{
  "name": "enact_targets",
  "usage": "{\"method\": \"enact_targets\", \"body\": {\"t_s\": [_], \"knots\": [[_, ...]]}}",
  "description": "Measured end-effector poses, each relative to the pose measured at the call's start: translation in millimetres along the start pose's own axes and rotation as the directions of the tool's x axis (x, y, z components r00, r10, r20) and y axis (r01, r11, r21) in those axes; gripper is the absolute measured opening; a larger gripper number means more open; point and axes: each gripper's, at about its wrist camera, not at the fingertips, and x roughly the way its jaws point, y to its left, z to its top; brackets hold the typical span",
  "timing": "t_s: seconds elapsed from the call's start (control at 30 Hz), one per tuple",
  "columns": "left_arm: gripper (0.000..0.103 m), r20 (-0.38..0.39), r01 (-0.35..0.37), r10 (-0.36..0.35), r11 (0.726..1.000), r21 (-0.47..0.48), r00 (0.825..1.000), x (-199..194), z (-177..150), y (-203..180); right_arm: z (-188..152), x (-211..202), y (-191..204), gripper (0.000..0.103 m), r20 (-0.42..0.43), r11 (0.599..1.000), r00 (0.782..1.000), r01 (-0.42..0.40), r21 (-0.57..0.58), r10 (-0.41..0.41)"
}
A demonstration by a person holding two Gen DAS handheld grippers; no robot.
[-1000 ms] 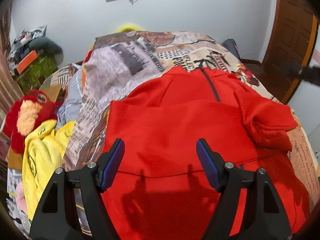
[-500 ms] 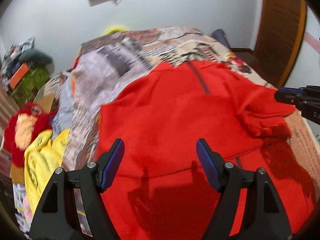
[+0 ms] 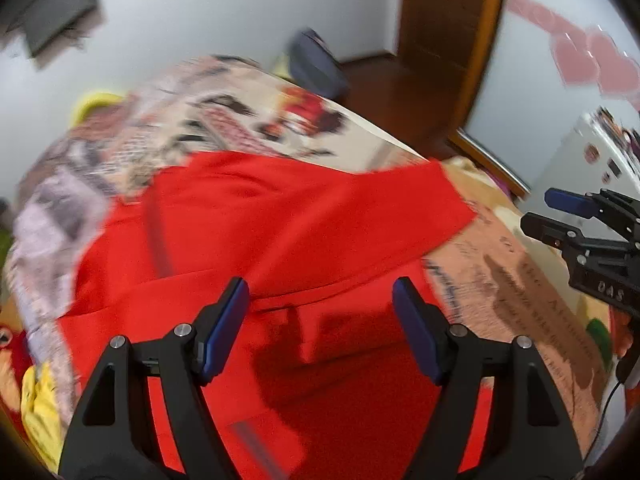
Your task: Fold large clothes
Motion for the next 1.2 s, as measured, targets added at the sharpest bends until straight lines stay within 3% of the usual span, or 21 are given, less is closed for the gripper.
{"method": "enact_targets", "body": {"t_s": [0.2,0.37,0.47,0.73,0.93,1.07,1.2], "knots": [[0.074,-0.120,0.137,-0.124,0.984,0.111,0.985,71,25,-70,-14,7,-34,0.050,-0.010,0.998,0.999,0.053,0.037,-0.053],[0.066,-0.181,0.100,-0.061,0.972,0.215,0.982,118,26,-102,-24,13,-51,0.050,-0.027,0.997,0.999,0.038,0.072,-0.036],[0.065,-0.119,0.085,-0.056,0.964,0.251,0.991,119,26,-103,-29,18,-56,0.050,-0.035,0.996,0.999,0.031,0.079,-0.028],[0.013,-0.071,0.041,-0.029,0.984,0.175,0.997,129,41,-88,-29,27,-51,0.050,-0.039,0.997,0.999,0.012,0.071,-0.010],[0.007,0.020,0.044,-0.045,0.997,0.061,0.999,89,47,-58,-23,24,-37,0.050,-0.029,0.999,1.000,0.000,0.052,0.002],[0.006,0.120,0.037,-0.035,0.999,-0.012,0.992,26,52,-19,-16,19,-23,0.050,-0.019,0.999,1.000,-0.017,0.030,0.018],[0.006,0.238,0.004,0.016,0.996,-0.084,0.971,-49,49,37,-5,19,-5,0.050,-0.013,0.998,0.998,-0.065,0.025,0.065]]}}
